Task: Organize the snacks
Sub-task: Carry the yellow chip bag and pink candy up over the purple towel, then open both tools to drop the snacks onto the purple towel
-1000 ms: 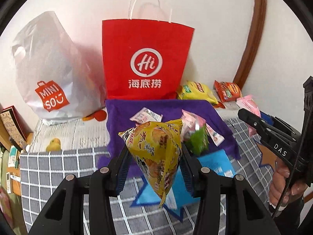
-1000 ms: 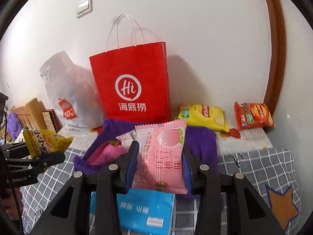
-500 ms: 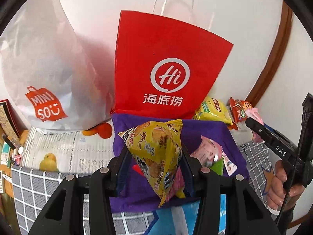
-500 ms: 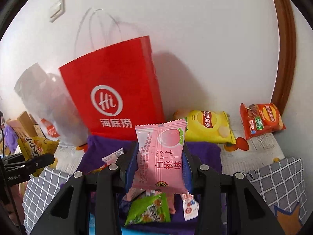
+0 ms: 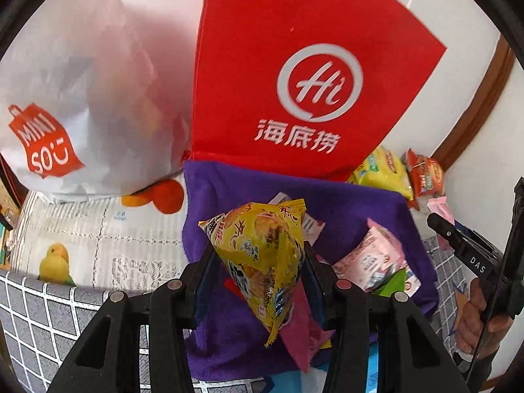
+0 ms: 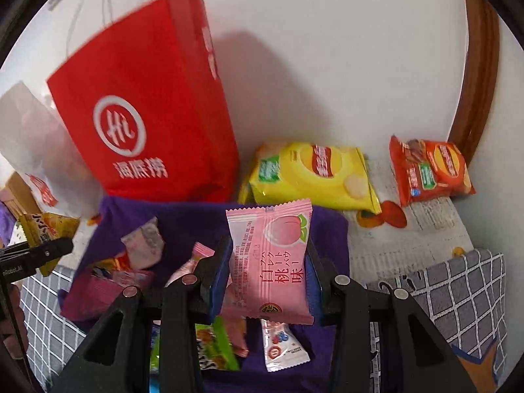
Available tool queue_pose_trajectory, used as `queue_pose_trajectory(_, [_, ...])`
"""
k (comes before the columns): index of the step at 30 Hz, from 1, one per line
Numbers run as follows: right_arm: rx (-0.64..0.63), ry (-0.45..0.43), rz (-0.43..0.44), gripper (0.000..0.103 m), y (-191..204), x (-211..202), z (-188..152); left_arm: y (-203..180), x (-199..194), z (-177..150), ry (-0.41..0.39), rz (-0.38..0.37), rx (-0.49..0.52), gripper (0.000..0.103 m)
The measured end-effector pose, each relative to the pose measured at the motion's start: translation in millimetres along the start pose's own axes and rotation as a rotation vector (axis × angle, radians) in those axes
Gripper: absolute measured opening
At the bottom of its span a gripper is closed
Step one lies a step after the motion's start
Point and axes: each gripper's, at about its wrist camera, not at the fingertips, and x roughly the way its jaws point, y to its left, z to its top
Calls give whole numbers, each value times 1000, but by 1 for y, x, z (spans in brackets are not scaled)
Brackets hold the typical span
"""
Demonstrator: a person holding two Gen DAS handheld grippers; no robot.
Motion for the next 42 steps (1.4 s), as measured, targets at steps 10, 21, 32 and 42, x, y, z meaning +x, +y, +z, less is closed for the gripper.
queue_pose_trajectory(10, [-30,84,-23,41,11,26,-10,0,25,-7,104,29,3,46])
queue_pose_trajectory(21, [-58,112,-26,42,25,36,-15,-6,29,-11,124,37,33,46])
queue_pose_trajectory(32, [-84,110,-58,52,27,33,-14,-11,29,-11,130,34,57,46])
queue_pose_trajectory(42, [-114,70,-61,54,42,16,-11,-12,17,-6,127,8,61,50])
